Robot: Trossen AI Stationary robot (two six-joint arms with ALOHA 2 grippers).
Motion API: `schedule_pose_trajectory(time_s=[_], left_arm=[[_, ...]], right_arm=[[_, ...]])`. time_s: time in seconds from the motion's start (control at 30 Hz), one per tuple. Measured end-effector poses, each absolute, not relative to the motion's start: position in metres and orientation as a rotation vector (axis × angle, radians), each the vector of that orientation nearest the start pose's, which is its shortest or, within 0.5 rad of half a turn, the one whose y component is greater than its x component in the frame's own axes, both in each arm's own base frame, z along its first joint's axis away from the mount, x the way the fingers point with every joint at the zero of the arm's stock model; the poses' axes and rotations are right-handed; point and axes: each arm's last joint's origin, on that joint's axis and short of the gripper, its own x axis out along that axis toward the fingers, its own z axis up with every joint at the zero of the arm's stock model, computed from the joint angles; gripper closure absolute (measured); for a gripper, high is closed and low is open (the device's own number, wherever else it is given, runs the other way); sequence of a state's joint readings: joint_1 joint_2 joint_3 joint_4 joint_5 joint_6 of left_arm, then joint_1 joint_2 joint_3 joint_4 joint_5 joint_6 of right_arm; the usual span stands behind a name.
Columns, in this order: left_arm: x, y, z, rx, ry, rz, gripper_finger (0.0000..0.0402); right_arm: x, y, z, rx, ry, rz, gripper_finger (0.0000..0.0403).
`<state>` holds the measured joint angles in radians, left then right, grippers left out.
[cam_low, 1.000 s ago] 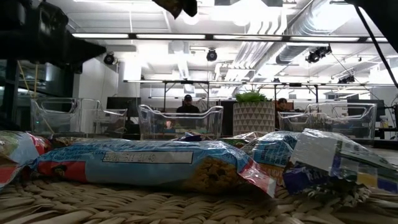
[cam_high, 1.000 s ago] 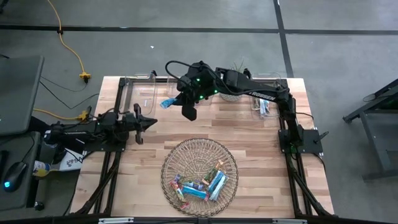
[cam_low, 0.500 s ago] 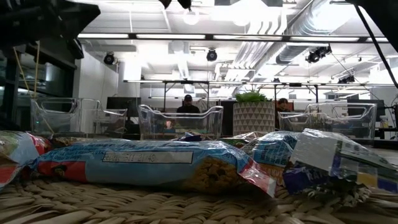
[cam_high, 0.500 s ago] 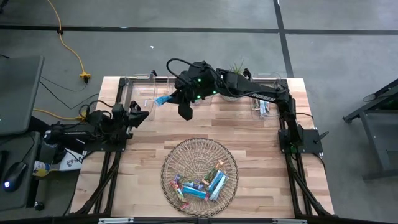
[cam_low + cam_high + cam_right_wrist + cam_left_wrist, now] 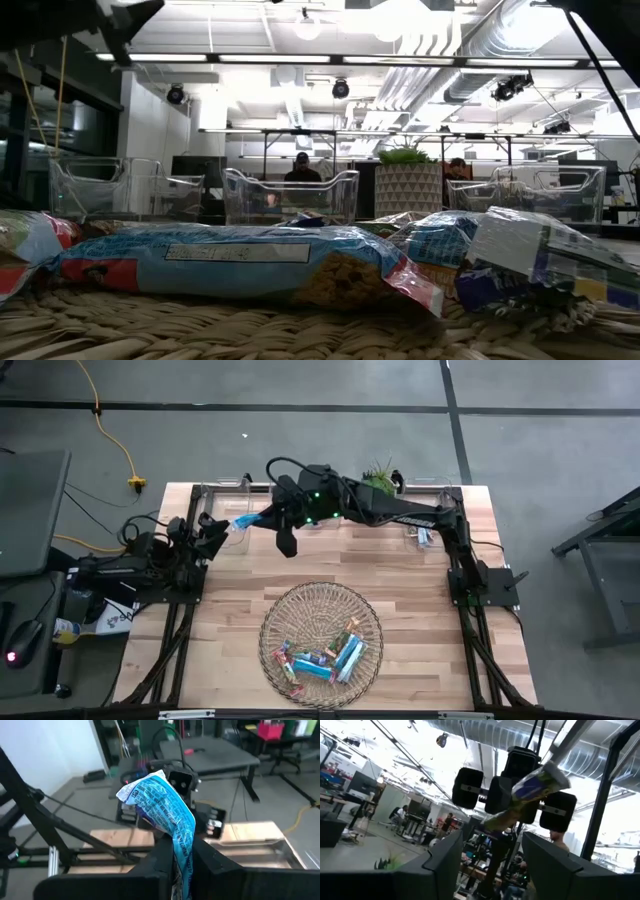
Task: Pick and place Granola Bars by type
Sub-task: Put the blue granola bar into the left transparent bin
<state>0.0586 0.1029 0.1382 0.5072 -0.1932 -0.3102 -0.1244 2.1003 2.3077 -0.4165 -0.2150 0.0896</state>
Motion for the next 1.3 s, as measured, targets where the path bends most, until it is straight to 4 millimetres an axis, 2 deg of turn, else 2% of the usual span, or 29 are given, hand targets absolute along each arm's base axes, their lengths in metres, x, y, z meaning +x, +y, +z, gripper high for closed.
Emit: schedule_pose_trajectory(time_s=[0.13,0.3,0.57,0.77,1.07,1.17,1.3], left_arm=[[0.091,0.01,0.268,-0.288,-0.539,0.16,0.0197],[0.114,0.011,0.287,-0.24,-0.45,0.173,0.0197],[0.131,0.012,0.324,-0.104,-0.472,0.174,0.0197],[0.132,0.012,0.335,-0.076,-0.489,0.18,0.0197],[0.132,0.012,0.336,-0.075,-0.491,0.181,0.0201],[0.132,0.012,0.336,-0.076,-0.491,0.181,0.0224],[0.132,0.012,0.336,-0.076,-0.491,0.185,0.0275]], right_arm=[[0.477,-0.053,0.418,0.128,0.186,0.078,0.0382],[0.477,-0.053,0.419,0.125,0.17,0.079,0.0381],[0.477,-0.053,0.419,0.133,0.174,0.079,0.0381],[0.477,-0.053,0.418,0.134,0.178,0.079,0.0379],[0.477,-0.053,0.418,0.134,0.179,0.078,0.0381],[0.477,-0.053,0.418,0.134,0.179,0.078,0.0377],[0.477,-0.053,0.418,0.134,0.179,0.08,0.0376]])
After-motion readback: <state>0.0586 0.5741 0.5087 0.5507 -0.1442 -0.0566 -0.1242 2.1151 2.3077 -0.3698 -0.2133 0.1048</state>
